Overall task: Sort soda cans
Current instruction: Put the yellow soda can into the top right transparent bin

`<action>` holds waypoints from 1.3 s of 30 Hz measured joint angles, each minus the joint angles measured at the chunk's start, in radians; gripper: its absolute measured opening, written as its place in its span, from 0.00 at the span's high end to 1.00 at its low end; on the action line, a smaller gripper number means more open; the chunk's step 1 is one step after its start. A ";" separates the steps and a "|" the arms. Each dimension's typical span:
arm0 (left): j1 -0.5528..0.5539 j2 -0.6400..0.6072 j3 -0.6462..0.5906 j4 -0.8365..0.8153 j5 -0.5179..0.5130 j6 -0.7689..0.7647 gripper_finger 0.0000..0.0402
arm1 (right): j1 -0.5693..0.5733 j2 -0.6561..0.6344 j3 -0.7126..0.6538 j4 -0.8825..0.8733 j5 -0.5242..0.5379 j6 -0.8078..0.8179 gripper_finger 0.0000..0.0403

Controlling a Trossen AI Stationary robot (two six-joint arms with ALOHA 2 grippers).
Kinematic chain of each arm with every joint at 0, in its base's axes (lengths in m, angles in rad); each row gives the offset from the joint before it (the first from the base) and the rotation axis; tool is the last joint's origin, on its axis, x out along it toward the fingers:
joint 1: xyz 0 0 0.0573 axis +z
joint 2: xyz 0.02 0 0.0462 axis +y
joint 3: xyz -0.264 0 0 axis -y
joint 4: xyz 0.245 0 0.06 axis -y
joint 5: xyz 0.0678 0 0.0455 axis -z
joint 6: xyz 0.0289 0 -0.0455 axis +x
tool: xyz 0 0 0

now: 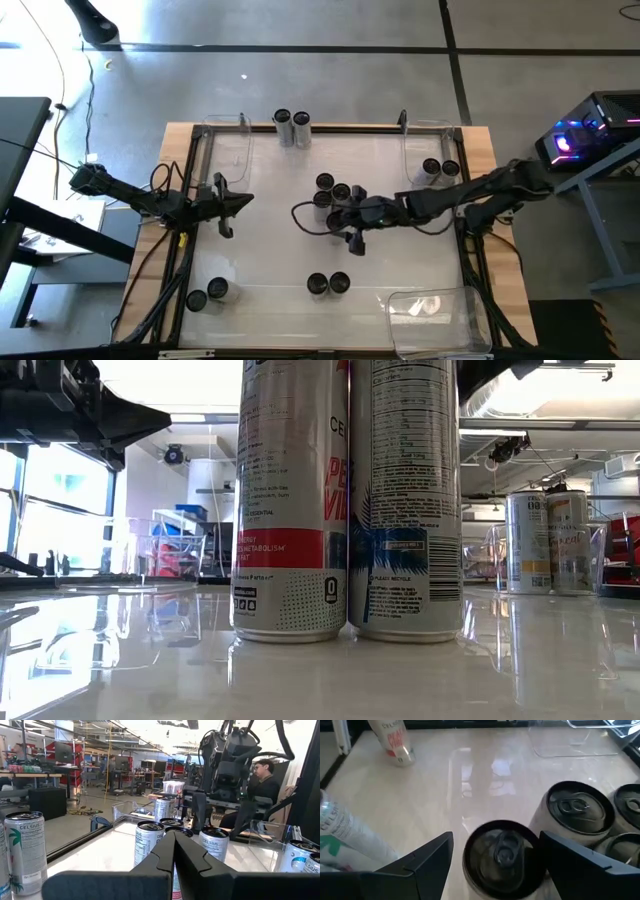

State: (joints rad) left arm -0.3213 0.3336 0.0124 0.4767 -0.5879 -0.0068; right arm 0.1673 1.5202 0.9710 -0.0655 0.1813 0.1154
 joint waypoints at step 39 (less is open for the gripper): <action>0.000 0.000 0.000 -0.001 0.000 -0.007 1.00 | 0.052 -0.008 -0.006 0.035 0.154 0.014 0.28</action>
State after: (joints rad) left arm -0.3214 0.3336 0.0124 0.4759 -0.5877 -0.0143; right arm 0.2193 1.5123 0.9649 -0.0307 0.3355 0.1290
